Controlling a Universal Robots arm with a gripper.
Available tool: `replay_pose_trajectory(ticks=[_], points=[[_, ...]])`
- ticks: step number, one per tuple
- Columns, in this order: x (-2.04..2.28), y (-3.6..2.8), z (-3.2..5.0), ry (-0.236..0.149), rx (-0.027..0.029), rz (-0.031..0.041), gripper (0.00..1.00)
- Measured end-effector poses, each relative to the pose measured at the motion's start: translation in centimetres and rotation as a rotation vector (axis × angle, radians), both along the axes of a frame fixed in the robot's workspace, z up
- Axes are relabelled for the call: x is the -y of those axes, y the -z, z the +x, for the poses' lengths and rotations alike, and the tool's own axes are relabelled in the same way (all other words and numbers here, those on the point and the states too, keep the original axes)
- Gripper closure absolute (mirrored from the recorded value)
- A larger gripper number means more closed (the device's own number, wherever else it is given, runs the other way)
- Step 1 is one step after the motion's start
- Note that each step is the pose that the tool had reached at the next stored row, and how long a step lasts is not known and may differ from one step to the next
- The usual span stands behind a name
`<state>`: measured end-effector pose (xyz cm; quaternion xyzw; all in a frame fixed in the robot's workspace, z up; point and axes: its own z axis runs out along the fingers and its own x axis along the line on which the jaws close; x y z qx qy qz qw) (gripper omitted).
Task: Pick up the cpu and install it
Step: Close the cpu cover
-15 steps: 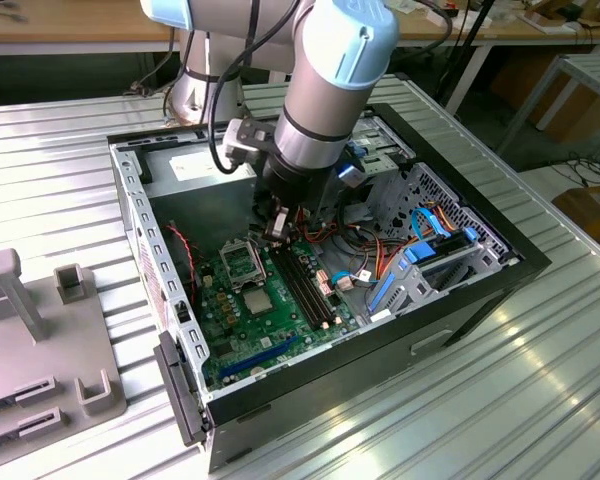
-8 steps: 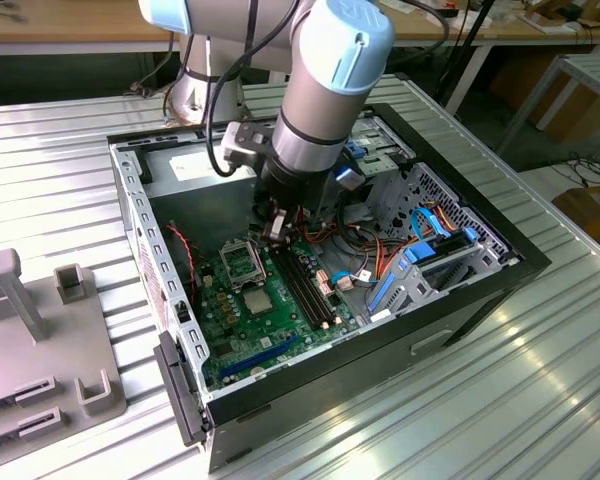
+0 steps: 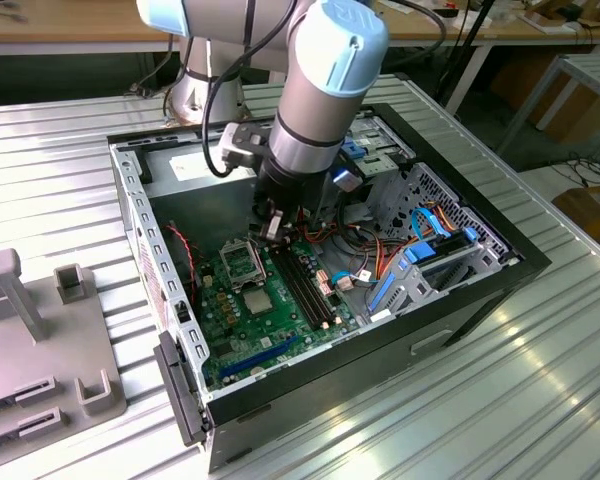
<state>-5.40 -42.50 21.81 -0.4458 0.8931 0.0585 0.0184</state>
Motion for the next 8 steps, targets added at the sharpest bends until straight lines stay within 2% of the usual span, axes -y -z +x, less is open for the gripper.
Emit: replay_pose_trajectory(ticks=[8], points=[[-0.24, 0.49, -0.05, 0.004, 0.0000, 0.0009, 0.89]])
